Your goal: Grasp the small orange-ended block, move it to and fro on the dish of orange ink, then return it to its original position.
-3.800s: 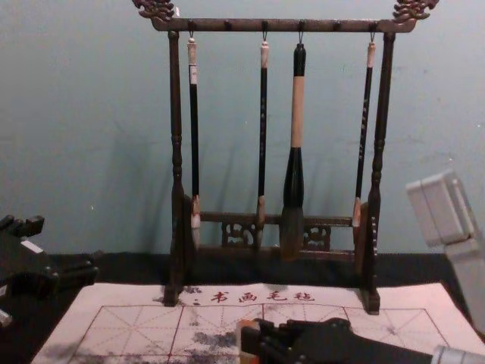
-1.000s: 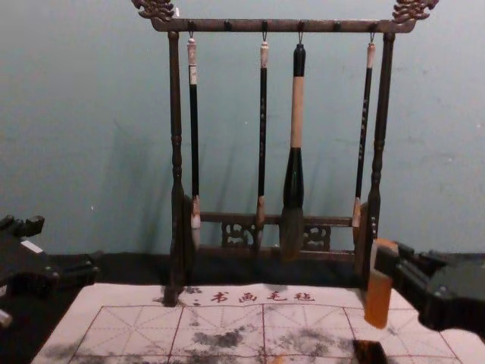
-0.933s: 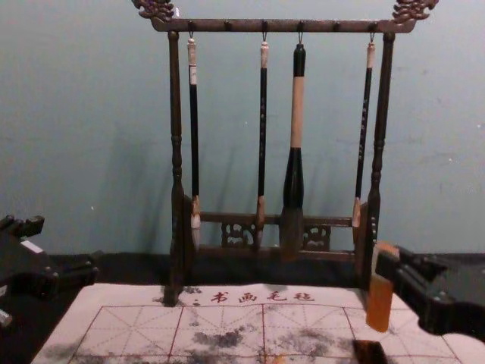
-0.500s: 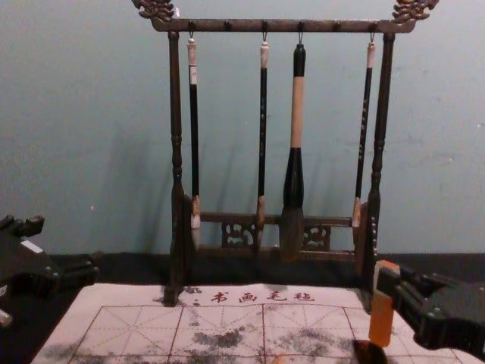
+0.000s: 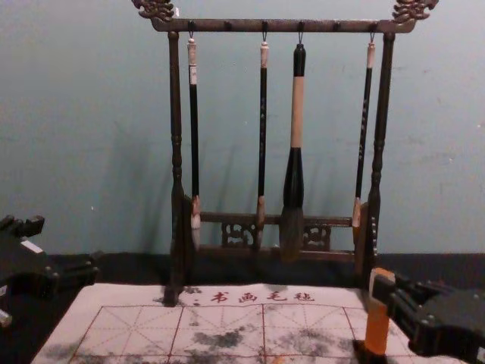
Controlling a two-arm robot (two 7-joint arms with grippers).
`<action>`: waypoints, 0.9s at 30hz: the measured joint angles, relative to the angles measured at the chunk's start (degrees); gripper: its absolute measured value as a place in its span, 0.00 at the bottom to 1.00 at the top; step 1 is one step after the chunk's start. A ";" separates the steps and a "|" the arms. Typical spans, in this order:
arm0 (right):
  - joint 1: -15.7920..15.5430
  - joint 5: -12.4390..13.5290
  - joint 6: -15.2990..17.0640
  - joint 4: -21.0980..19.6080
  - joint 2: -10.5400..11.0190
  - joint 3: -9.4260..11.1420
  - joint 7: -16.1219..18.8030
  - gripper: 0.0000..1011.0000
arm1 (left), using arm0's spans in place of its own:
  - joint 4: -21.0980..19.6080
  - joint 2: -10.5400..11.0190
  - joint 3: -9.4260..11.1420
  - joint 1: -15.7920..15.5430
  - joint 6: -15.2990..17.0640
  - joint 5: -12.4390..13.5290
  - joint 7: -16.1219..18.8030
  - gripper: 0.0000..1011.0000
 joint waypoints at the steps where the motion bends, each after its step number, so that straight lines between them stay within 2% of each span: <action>1: -0.03 -0.09 0.13 0.02 -0.14 0.06 -0.03 0.14 | 0.00 0.00 0.00 0.00 0.00 0.00 0.00 0.99; 27: -0.36 -0.84 0.58 0.49 -1.09 0.89 -0.15 0.14 | 0.00 0.00 0.00 0.00 0.00 0.00 0.00 0.99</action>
